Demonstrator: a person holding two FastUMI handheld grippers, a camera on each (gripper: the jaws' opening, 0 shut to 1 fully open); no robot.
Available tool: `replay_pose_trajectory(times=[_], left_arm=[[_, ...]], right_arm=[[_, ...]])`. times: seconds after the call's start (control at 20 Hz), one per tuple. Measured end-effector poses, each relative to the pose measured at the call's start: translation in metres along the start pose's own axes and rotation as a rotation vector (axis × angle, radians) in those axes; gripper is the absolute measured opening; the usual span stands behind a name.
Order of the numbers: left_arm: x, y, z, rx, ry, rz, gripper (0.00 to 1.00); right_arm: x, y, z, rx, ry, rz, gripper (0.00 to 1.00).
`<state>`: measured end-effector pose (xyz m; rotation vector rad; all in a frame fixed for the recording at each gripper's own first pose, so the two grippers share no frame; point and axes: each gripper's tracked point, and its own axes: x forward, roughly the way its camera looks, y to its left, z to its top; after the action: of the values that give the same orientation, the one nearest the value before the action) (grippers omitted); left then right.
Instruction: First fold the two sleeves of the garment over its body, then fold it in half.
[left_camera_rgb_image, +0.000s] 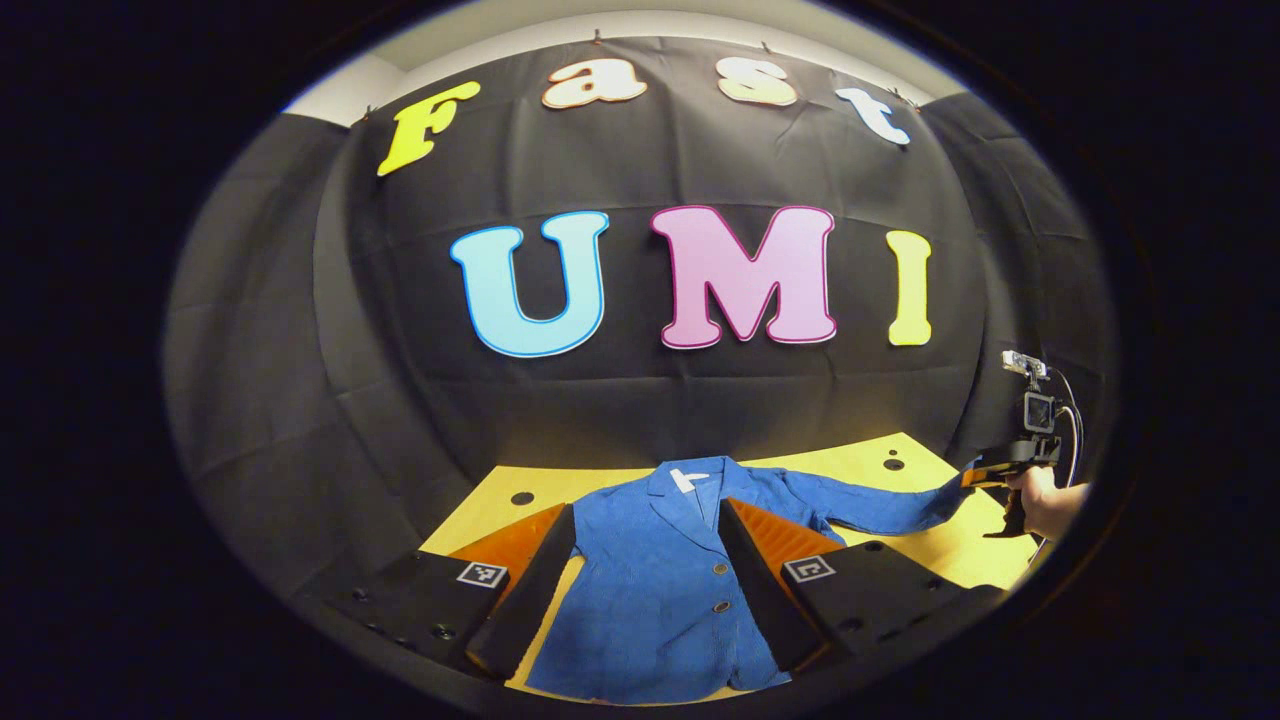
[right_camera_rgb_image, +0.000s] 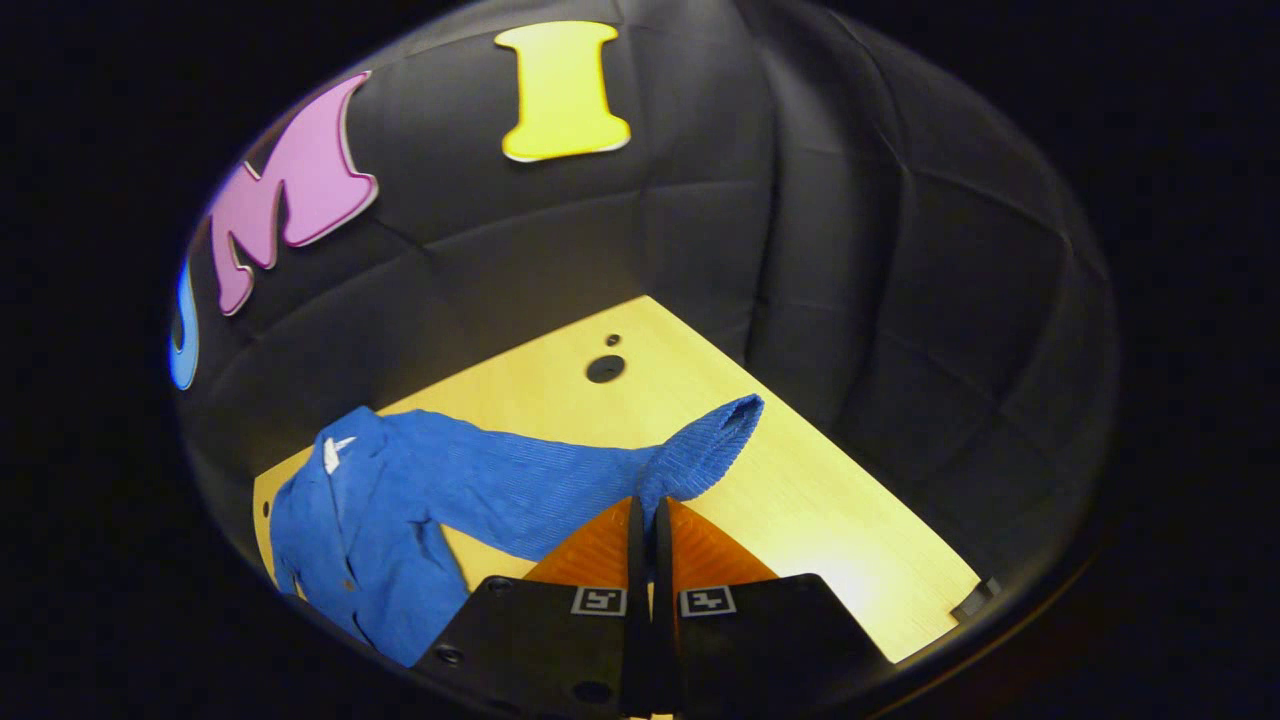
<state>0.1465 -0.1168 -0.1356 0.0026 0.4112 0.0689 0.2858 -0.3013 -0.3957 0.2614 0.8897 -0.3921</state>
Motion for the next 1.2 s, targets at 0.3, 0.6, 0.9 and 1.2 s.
replay_pose_trajectory(times=[0.3, 0.6, 0.9, 1.2], left_arm=[[-0.015, 0.040, -0.010, -0.068, -0.019, 0.090, 0.83], [-0.030, 0.086, -0.031, -0.143, -0.013, 0.184, 0.82], [-0.031, 0.117, -0.067, -0.228, 0.018, 0.242, 0.83], [-0.026, 0.153, -0.097, -0.286, 0.022, 0.281, 0.83]], right_arm=[[-0.006, 0.130, 0.017, -0.116, -0.009, 0.187, 0.05], [-0.031, 0.288, -0.015, -0.203, 0.043, 0.400, 0.05], [-0.052, 0.432, -0.095, -0.303, 0.147, 0.587, 0.05], [-0.052, 0.523, -0.169, -0.348, 0.198, 0.679, 0.04]])
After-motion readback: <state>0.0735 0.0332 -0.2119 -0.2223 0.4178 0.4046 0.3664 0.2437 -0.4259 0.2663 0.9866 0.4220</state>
